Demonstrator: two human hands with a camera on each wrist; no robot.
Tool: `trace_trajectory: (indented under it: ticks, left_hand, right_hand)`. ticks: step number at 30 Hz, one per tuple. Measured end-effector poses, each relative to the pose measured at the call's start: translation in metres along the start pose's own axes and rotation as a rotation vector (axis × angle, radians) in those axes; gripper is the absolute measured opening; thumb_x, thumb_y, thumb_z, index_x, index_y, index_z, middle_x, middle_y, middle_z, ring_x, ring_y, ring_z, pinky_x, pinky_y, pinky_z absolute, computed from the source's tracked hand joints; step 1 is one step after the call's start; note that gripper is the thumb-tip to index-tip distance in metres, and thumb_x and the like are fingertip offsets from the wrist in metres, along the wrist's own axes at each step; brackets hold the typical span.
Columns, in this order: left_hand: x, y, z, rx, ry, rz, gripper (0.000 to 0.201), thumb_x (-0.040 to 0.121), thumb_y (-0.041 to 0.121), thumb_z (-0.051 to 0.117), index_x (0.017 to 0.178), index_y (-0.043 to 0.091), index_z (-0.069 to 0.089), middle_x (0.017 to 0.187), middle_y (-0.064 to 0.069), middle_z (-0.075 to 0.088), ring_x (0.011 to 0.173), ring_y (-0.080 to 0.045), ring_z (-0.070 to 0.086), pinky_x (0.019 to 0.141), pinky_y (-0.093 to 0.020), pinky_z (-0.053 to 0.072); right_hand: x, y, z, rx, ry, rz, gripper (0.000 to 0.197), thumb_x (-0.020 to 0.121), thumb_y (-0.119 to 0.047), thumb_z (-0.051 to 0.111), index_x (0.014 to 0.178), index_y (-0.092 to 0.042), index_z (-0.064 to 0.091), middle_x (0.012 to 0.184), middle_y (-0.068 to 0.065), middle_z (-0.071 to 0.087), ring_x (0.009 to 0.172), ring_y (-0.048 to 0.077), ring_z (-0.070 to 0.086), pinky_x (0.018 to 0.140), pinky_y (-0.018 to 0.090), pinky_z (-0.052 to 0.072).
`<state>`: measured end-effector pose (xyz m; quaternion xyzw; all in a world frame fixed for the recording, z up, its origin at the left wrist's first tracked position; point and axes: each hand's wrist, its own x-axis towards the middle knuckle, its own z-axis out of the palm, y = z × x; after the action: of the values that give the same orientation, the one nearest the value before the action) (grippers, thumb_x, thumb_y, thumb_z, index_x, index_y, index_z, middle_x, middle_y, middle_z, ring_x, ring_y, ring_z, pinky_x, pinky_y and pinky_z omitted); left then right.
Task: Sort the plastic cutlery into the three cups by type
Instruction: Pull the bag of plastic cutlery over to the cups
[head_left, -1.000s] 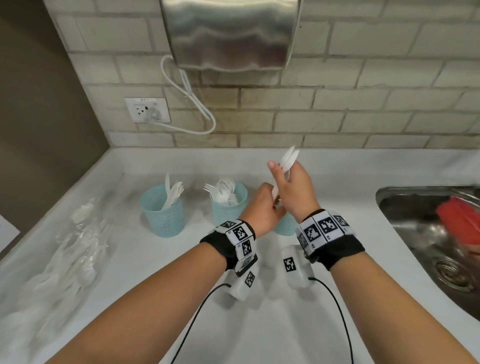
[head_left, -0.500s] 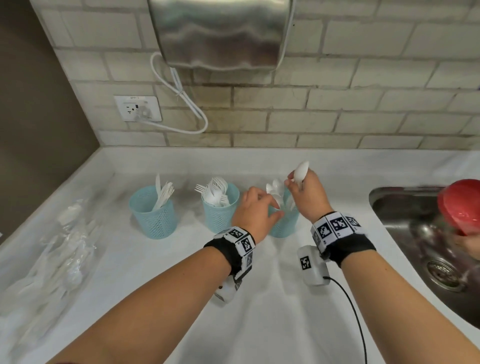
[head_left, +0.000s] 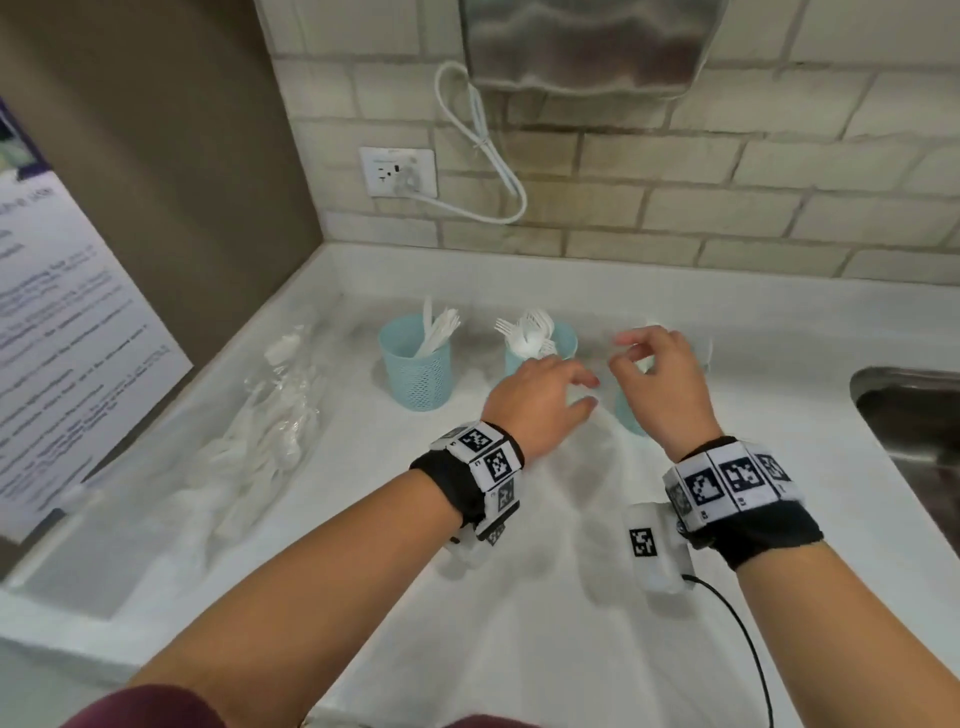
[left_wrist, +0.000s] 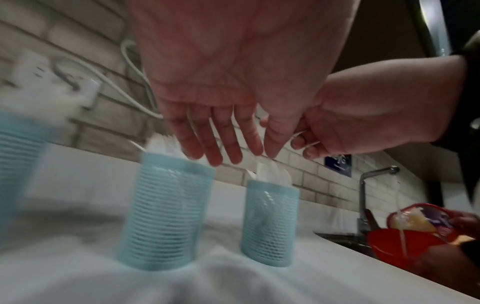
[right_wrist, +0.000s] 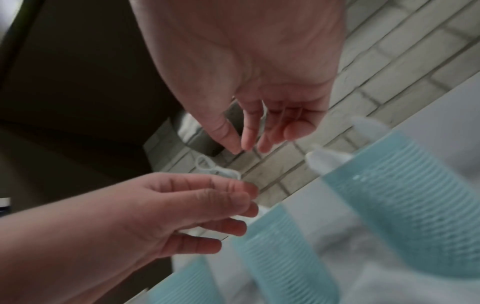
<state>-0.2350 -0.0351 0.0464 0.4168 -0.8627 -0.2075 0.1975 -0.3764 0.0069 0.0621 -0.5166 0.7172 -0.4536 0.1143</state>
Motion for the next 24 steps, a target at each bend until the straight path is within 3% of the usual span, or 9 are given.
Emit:
trace_trajectory:
  ticks: [4,6,9,13,16,18,21,24]
  left_hand:
    - [-0.045,-0.048,-0.044,0.015,0.143,-0.16,0.016,0.088,0.041,0.055,0.099,0.035,0.065,0.101,0.016,0.065,0.095,-0.007,0.059,0.08,-0.03,0.049]
    - [-0.068,-0.075,-0.065,0.048,0.218,-0.262,0.014,0.088,0.039,0.055,0.095,0.033,0.066,0.098,0.015,0.067,0.091,-0.008,0.061,0.078,-0.03,0.05]
    - [-0.108,-0.118,-0.096,0.205,0.299,-0.388,0.015,0.089,0.034,0.055,0.099,0.033,0.066,0.1,0.01,0.066,0.097,-0.016,0.06,0.081,-0.034,0.047]
    - [-0.162,-0.157,-0.134,0.5,0.374,-0.59,0.021,0.088,0.027,0.056,0.106,0.031,0.065,0.116,-0.001,0.062,0.11,-0.026,0.053,0.09,-0.042,0.039]
    - [-0.192,-0.168,-0.149,0.608,0.425,-0.711,0.031,0.086,0.016,0.057,0.117,0.022,0.061,0.12,-0.011,0.059,0.112,-0.033,0.051,0.091,-0.047,0.04]
    - [-0.202,-0.173,-0.152,0.598,0.425,-0.766,0.038,0.087,0.009,0.054,0.125,0.012,0.056,0.119,-0.018,0.059,0.112,-0.038,0.053,0.09,-0.049,0.042]
    - [-0.21,-0.175,-0.154,0.564,0.379,-0.752,0.043,0.086,0.0,0.049,0.126,0.011,0.057,0.114,-0.018,0.062,0.108,-0.038,0.054,0.09,-0.048,0.045]
    - [-0.217,-0.162,-0.161,0.561,0.455,-0.635,0.036,0.084,-0.003,0.052,0.111,0.017,0.065,0.102,-0.01,0.064,0.098,-0.034,0.055,0.078,-0.044,0.041]
  right_hand:
    - [-0.028,-0.033,0.047,0.083,-0.253,-0.029,0.011,0.087,-0.014,0.059,0.094,-0.017,0.067,0.078,-0.014,0.056,0.067,0.001,0.051,0.062,0.004,0.037]
    - [-0.044,-0.045,0.073,0.114,-0.368,-0.039,0.01,0.087,-0.015,0.059,0.092,-0.015,0.068,0.075,-0.016,0.054,0.062,-0.003,0.049,0.061,0.002,0.037]
    - [-0.066,-0.063,0.113,0.104,-0.553,-0.074,0.011,0.088,-0.017,0.059,0.094,-0.016,0.068,0.084,-0.007,0.059,0.066,-0.003,0.049,0.063,0.006,0.036]
    - [-0.091,-0.093,0.16,0.101,-0.733,-0.142,0.014,0.087,-0.015,0.058,0.096,-0.015,0.068,0.095,0.0,0.062,0.078,0.007,0.053,0.08,0.021,0.043]
    - [-0.099,-0.122,0.185,0.093,-0.814,-0.23,0.019,0.088,-0.015,0.057,0.104,-0.013,0.067,0.1,0.0,0.056,0.083,0.011,0.054,0.085,0.023,0.045]
    - [-0.098,-0.143,0.197,0.061,-0.828,-0.304,0.025,0.089,-0.015,0.056,0.112,-0.013,0.064,0.11,0.004,0.056,0.101,0.016,0.053,0.096,0.024,0.042]
    - [-0.093,-0.176,0.21,0.007,-0.83,-0.415,0.035,0.091,-0.015,0.052,0.125,-0.016,0.057,0.129,0.007,0.051,0.127,0.021,0.035,0.107,0.027,0.03]
    - [-0.089,-0.203,0.212,0.03,-0.774,-0.586,0.05,0.085,-0.003,0.049,0.133,-0.017,0.05,0.139,0.002,0.046,0.132,0.02,0.031,0.11,0.027,0.026]
